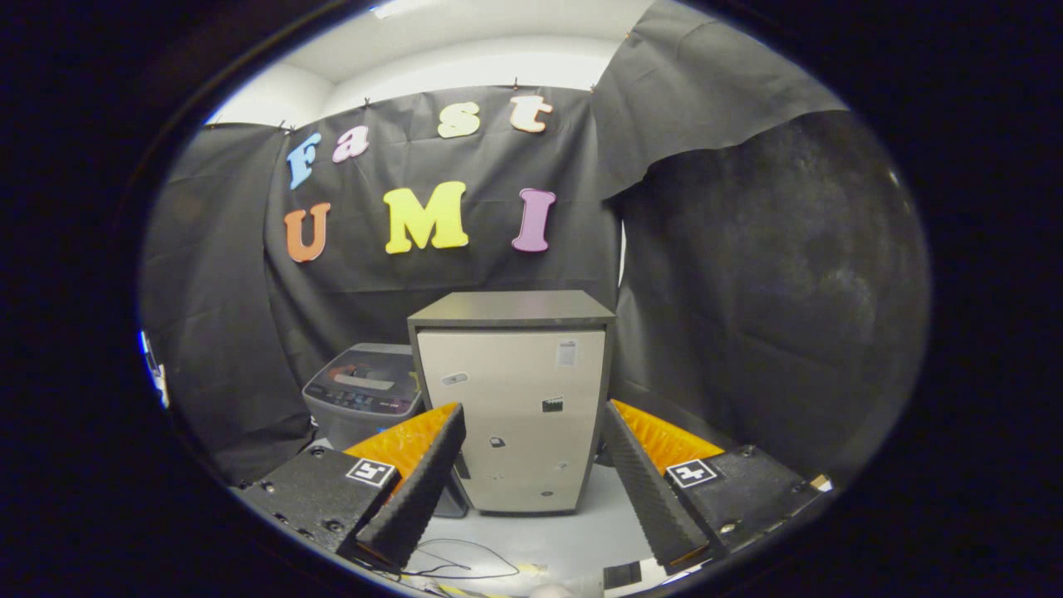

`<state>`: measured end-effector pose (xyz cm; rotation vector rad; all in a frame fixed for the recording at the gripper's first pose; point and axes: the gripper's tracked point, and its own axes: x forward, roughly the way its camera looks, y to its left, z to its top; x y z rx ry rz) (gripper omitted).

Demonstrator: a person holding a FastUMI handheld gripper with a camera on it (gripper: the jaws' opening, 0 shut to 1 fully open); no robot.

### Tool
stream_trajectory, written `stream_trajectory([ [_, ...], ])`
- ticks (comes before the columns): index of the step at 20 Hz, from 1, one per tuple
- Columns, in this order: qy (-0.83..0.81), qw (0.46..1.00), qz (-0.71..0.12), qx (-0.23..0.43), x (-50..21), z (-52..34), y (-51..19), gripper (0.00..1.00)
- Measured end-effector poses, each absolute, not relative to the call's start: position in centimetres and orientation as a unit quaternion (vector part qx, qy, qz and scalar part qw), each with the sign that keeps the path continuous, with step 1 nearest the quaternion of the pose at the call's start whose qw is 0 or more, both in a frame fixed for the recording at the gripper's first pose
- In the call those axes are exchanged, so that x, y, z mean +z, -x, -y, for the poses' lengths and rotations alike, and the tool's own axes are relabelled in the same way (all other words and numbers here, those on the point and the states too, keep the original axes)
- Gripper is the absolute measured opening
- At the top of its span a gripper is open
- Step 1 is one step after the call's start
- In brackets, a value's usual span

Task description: Put the clothes into the washing machine and then close the washing machine lid.

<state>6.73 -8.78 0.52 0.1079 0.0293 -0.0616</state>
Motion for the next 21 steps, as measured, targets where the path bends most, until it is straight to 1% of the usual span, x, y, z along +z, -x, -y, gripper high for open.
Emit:
stream_trajectory([
  [21, -0.052, 0.998, -0.013, -0.041, -0.6, 10.0, -6.7, 1.00],
])
